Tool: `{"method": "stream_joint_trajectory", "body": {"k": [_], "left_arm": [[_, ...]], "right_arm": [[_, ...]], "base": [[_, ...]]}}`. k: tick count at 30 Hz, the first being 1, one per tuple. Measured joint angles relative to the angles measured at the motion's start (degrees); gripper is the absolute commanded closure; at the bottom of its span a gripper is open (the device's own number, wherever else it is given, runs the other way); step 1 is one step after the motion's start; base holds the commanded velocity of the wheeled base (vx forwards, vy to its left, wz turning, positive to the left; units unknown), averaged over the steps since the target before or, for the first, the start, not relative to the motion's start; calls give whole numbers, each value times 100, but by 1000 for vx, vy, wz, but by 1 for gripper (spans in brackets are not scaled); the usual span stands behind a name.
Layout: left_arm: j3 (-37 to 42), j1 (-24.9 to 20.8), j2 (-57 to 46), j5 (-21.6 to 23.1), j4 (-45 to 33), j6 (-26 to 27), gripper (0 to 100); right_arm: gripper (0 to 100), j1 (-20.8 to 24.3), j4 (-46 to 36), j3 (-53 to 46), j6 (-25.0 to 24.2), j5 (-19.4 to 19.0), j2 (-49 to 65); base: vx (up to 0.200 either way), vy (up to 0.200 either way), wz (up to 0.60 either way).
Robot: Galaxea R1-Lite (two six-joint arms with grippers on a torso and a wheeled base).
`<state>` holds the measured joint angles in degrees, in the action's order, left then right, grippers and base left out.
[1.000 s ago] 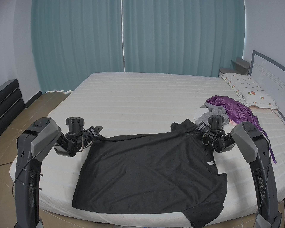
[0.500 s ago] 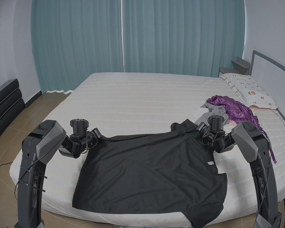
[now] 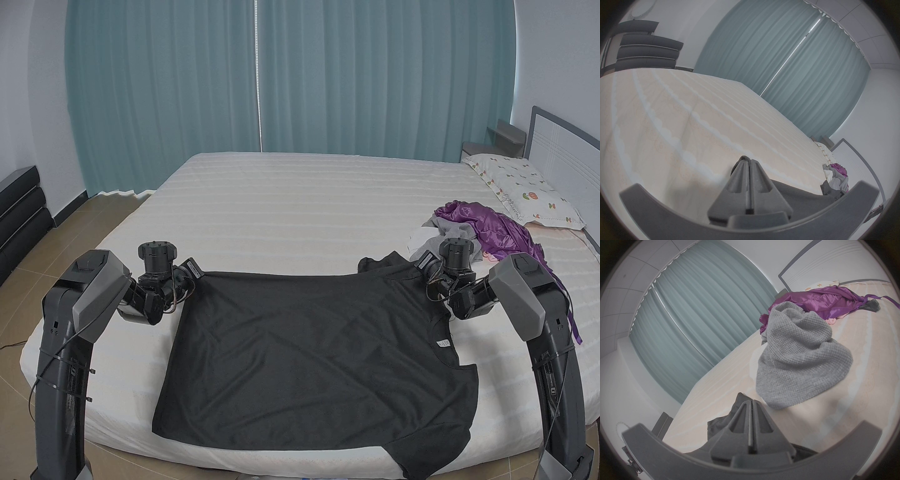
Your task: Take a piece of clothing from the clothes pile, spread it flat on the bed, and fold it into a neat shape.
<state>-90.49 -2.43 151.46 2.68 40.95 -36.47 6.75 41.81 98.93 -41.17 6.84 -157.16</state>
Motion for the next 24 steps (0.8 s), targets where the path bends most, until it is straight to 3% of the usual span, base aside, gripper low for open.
{"method": "stream_joint_trajectory", "body": {"k": [24], "left_arm": [[-460,138,207,-138,24,-9,100]], "right_arm": [[100,2,59,736,33,297,55]], "base": [[0,0,0]]}}
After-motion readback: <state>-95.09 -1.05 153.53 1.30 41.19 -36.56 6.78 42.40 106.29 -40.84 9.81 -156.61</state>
